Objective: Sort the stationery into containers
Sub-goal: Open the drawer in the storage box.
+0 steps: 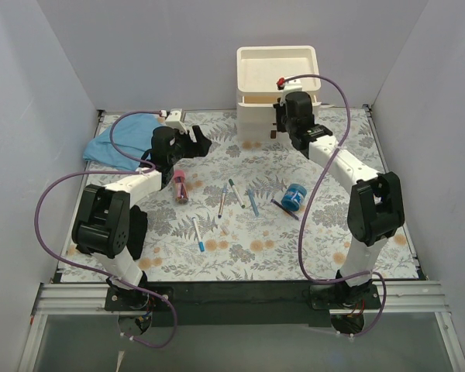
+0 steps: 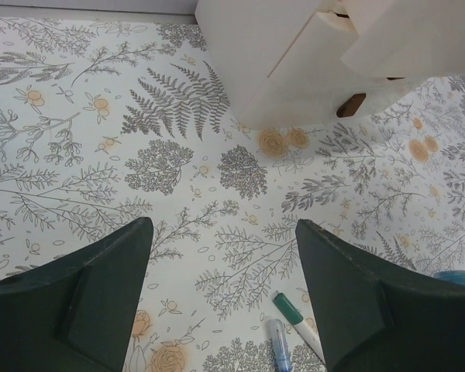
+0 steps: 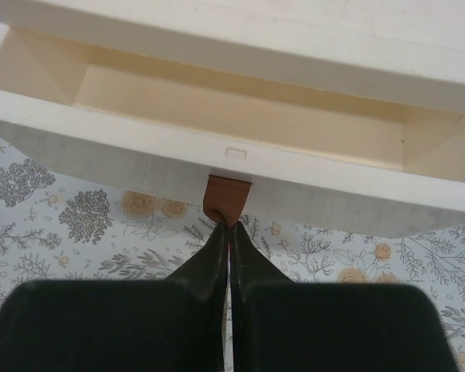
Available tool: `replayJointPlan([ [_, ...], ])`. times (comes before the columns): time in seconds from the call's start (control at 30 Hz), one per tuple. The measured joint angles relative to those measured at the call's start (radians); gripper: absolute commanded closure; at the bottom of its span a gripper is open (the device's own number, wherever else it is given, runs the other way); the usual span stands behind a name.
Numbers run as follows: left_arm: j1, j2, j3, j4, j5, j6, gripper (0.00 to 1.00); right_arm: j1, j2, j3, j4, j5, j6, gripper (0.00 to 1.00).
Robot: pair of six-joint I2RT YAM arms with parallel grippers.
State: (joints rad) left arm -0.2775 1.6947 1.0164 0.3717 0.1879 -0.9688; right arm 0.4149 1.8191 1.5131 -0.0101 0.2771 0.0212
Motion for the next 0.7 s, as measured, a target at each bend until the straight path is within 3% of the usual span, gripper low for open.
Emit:
replayJointPlan([
  [0.7, 0.0, -0.021, -0.09, 0.024, 0.022, -0.009, 0.25, 0.072, -0.201, -0.196, -0.074, 0.009, -0.029, 0.99],
])
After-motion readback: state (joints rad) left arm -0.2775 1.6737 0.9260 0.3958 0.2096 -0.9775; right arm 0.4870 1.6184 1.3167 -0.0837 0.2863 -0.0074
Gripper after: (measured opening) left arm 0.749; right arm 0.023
